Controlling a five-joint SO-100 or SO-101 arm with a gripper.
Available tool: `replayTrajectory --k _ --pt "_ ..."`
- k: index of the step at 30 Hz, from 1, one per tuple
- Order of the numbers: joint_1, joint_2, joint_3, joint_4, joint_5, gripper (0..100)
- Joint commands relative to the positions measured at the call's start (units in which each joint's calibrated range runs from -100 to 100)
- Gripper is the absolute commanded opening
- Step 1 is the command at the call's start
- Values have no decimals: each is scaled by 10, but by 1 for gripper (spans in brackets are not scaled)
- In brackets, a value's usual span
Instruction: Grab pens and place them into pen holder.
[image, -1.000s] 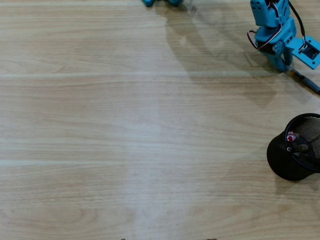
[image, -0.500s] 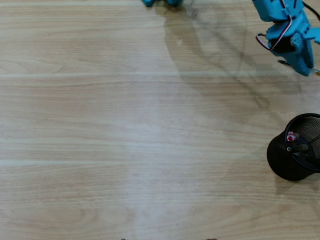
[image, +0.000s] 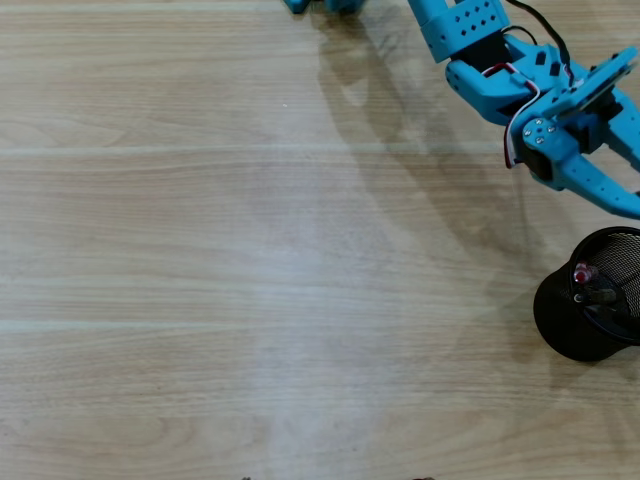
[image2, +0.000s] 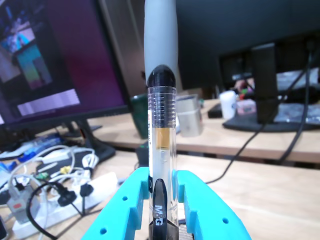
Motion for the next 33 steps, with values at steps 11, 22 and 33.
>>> replayTrajectory --k 11,22,33 --pt "2 131 -183 -9 -16 2" --pt "-21 225 -229 -15 -16 3" --pt "-30 224 -225 -15 -11 14"
